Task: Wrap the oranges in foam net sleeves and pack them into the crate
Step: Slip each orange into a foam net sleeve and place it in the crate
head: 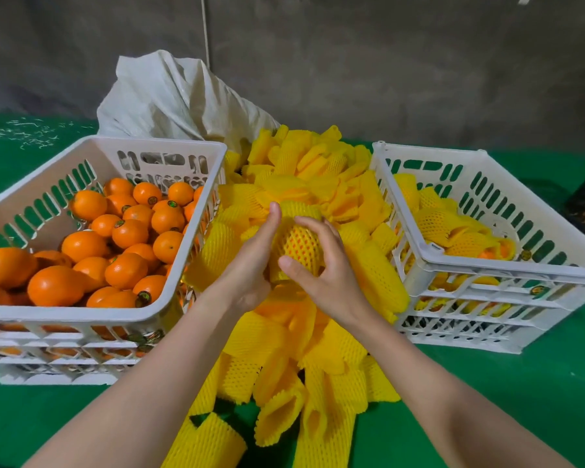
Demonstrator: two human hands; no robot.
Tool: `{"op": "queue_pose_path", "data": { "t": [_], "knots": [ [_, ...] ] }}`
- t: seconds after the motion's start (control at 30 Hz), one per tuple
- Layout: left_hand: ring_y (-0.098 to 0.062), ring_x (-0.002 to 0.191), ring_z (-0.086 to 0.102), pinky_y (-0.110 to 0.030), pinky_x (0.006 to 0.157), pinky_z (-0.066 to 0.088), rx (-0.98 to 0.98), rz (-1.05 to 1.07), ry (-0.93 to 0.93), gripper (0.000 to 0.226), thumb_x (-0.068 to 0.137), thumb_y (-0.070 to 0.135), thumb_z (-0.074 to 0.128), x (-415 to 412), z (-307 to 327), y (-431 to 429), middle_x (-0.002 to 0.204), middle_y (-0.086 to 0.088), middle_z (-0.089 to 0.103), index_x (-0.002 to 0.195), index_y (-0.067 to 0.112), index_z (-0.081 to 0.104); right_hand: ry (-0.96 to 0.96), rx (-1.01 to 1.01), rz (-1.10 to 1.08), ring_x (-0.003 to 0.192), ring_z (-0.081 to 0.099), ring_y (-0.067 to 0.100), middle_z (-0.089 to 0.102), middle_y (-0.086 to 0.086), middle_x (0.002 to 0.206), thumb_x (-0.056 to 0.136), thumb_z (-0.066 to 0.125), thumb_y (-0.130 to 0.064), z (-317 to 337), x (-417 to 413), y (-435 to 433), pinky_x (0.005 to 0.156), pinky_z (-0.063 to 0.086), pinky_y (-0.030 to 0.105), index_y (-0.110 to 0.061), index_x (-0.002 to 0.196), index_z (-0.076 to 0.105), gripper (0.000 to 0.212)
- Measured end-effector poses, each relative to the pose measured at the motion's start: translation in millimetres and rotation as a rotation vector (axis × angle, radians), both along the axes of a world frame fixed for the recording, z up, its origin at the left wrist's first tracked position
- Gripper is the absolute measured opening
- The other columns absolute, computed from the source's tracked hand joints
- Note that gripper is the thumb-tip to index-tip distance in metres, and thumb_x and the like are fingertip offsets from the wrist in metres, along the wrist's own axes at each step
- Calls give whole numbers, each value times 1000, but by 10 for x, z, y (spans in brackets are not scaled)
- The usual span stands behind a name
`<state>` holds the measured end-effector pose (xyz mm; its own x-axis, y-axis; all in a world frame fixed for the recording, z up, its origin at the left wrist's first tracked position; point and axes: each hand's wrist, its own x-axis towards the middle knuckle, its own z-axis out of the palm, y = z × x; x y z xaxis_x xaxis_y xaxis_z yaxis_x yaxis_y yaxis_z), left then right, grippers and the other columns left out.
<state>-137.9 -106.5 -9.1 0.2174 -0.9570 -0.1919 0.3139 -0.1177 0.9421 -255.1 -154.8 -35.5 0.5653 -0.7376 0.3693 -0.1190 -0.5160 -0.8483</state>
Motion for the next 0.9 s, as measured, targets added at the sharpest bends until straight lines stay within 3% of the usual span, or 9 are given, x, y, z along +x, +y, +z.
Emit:
{"op": "queue_pose_path", "data": {
  "t": [0.13, 0.27, 0.4, 0.5, 0.57, 0.63, 0.73, 0.8, 0.9],
  "knots": [
    [-20, 120, 57, -36, 103, 42, -68, -30, 257, 70, 89, 64, 26, -135, 69, -45, 128, -5, 62, 129, 13, 53, -116, 41, -109, 122, 42, 8, 48, -3, 128, 74, 74, -29, 6, -74, 5, 100, 36, 19, -27, 120, 46, 54],
    [-21, 114, 61, -33, 93, 49, -152, -56, 280, 64, 95, 57, 21, -307, 11, -174, 125, -8, 63, 127, 13, 54, -171, -61, -186, 113, 48, 12, 53, 0, 117, 71, 71, -26, 73, -276, -107, 93, 40, 23, -32, 110, 47, 47],
    [-16, 89, 66, -30, 73, 52, -165, 50, 139, 43, 103, 35, 25, -522, -54, -383, 104, -3, 68, 122, 14, 56, -189, -136, -280, 111, 49, 14, 53, 2, 115, 70, 72, -28, 193, -542, -378, 87, 43, 21, -30, 109, 49, 46],
    [-19, 97, 60, -34, 82, 48, -226, 45, -12, 32, 103, 19, 32, -768, -62, -517, 111, -8, 63, 123, 9, 54, -241, -112, -433, 112, 48, 12, 53, -5, 117, 72, 75, -27, 290, -826, -746, 87, 38, 12, -22, 113, 53, 47],
    [-19, 109, 58, -32, 87, 47, -264, 3, -249, 26, 101, 15, 37, -932, -86, -644, 120, -10, 60, 118, 13, 56, -196, -78, -536, 113, 45, 8, 51, -10, 119, 74, 75, -28, 340, -1054, -1019, 87, 36, 11, -25, 116, 52, 48],
    [-20, 121, 52, -32, 95, 43, -288, -58, -510, 27, 101, 7, 37, -1090, -113, -807, 128, -10, 57, 119, 13, 57, -39, -28, -604, 114, 46, 13, 50, -7, 123, 74, 74, -28, 371, -1286, -1291, 88, 40, 24, -29, 115, 51, 47],
    [-23, 129, 45, -29, 107, 33, -311, -149, -852, 34, 98, -3, 35, -1262, -184, -1023, 132, -13, 55, 122, 2, 58, 510, 21, -537, 116, 50, 24, 47, 3, 134, 71, 77, -24, 352, -1536, -1609, 85, 44, 32, -29, 116, 53, 51],
    [-26, 127, 46, -26, 106, 33, -323, -155, -969, 36, 95, -9, 35, -1286, -218, -1084, 130, -15, 56, 119, 0, 61, 808, 35, -372, 124, 43, 23, 43, 2, 141, 73, 75, -20, 311, -1582, -1725, 85, 39, 29, -26, 118, 54, 50],
    [-24, 124, 49, -19, 101, 34, -343, -148, -1027, 40, 92, -14, 35, -1236, -214, -1090, 127, -15, 59, 115, 0, 65, 1102, 71, -147, 129, 38, 24, 37, 3, 145, 82, 66, -15, 333, -1528, -1773, 86, 38, 28, -22, 126, 52, 46]
  ]
}}
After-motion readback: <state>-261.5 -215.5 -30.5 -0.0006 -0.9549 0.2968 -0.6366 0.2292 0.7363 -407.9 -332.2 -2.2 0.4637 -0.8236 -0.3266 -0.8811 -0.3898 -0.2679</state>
